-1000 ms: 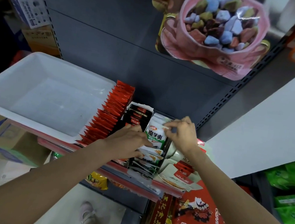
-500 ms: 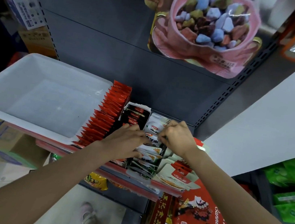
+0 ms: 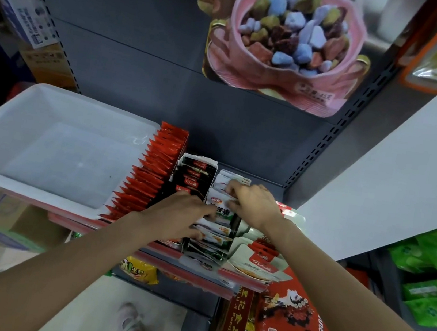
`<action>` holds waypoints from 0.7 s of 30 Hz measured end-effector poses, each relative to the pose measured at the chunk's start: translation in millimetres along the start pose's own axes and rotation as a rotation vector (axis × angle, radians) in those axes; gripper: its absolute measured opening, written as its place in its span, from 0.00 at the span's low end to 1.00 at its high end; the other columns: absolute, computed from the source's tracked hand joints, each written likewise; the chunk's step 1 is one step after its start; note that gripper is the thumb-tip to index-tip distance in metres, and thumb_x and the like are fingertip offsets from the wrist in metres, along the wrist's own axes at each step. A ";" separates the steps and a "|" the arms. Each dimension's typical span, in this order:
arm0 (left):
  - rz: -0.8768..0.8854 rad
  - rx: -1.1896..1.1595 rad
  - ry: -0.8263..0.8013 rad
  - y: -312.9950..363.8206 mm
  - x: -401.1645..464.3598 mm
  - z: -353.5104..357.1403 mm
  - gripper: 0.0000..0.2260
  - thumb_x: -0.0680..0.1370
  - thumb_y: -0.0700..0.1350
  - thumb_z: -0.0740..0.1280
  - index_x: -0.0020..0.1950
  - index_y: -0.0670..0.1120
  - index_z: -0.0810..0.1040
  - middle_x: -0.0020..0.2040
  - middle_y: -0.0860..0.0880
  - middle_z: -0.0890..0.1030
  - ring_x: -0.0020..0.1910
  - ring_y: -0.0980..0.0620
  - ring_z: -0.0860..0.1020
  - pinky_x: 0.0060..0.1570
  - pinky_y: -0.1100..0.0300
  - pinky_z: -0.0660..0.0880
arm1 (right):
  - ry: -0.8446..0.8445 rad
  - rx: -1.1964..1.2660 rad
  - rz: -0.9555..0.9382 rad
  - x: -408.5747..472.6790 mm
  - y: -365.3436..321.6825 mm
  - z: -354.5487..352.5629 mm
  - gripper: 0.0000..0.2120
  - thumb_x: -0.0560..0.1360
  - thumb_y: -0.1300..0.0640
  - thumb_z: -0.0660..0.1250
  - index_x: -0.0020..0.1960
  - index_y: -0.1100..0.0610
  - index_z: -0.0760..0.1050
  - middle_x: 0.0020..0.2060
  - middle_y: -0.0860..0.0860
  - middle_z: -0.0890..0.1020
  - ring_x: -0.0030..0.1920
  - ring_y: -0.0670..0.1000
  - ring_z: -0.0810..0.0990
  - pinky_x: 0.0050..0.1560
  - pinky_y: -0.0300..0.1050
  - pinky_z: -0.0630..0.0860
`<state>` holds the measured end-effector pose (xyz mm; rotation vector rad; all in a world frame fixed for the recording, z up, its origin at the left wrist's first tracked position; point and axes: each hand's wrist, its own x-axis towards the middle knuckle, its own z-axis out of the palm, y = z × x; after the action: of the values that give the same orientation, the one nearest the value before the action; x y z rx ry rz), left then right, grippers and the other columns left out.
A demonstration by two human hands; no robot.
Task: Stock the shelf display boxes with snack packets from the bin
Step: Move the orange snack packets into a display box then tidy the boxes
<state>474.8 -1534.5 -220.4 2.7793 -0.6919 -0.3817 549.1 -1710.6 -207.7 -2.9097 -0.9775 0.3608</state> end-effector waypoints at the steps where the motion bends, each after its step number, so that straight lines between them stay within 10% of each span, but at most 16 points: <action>1: -0.003 -0.007 -0.003 0.3 -0.5 -1.5 0.19 0.76 0.54 0.67 0.65 0.54 0.69 0.61 0.54 0.76 0.59 0.54 0.71 0.58 0.60 0.61 | 0.026 0.016 0.022 0.2 0.0 -0.2 0.09 0.78 0.54 0.60 0.58 0.52 0.70 0.47 0.54 0.82 0.52 0.57 0.78 0.56 0.47 0.66; 6: -0.025 -0.062 0.061 -0.1 -4.3 -3.9 0.21 0.76 0.52 0.67 0.68 0.54 0.68 0.61 0.53 0.75 0.61 0.55 0.69 0.57 0.63 0.58 | 0.225 0.050 0.110 -2.8 5.1 0.6 0.15 0.78 0.58 0.60 0.64 0.50 0.72 0.48 0.54 0.84 0.52 0.58 0.79 0.61 0.45 0.64; 21: 0.044 0.127 0.140 -3.7 -6.2 9.3 0.27 0.78 0.52 0.65 0.75 0.53 0.61 0.76 0.51 0.59 0.74 0.52 0.60 0.71 0.56 0.54 | -0.118 0.149 -0.117 -0.5 8.8 -8.3 0.15 0.76 0.49 0.66 0.60 0.53 0.77 0.62 0.49 0.72 0.63 0.49 0.70 0.62 0.48 0.70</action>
<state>468.2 -1530.0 -229.0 2.8695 -0.7666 -0.1369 555.9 -1717.7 -200.6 -2.7105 -1.0809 0.5766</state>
